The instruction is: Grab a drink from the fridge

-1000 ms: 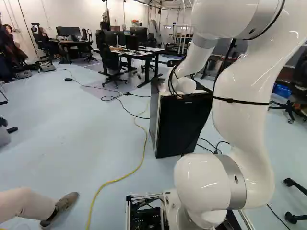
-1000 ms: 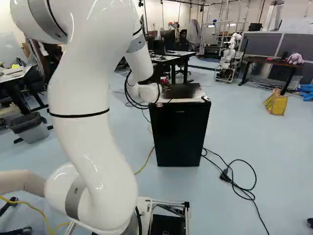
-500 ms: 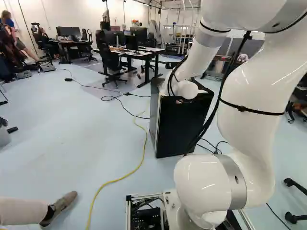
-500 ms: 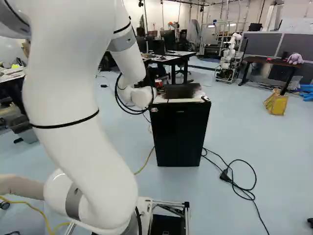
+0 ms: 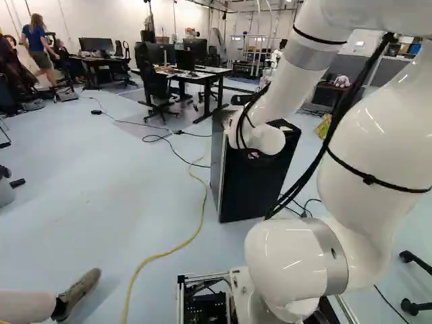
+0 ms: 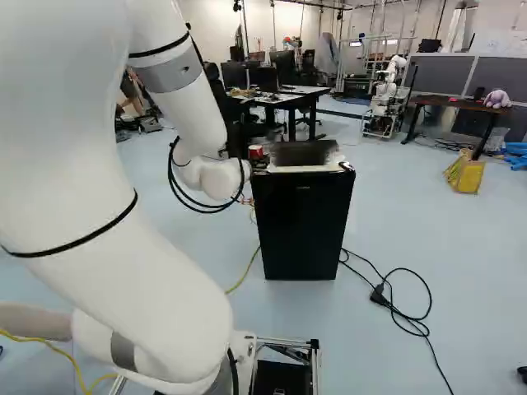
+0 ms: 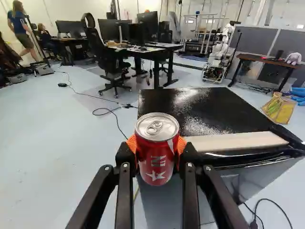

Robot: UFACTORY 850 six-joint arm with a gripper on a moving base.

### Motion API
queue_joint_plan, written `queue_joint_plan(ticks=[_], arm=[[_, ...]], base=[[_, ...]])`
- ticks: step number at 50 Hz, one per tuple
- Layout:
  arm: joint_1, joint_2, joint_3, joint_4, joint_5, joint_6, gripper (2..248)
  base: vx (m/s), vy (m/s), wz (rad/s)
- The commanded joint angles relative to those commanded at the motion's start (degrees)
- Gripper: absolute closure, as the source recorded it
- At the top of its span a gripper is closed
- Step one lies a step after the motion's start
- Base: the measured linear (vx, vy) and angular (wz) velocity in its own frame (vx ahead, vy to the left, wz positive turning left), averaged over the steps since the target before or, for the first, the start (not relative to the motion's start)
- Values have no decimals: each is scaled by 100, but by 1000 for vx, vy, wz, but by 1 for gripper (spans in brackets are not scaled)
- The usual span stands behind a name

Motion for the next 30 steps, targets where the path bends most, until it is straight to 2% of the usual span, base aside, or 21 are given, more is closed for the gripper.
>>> queue_joint_plan(ticks=[30], arm=[[220,938,1136,102,17,0,153]], base=[[0,0,0]])
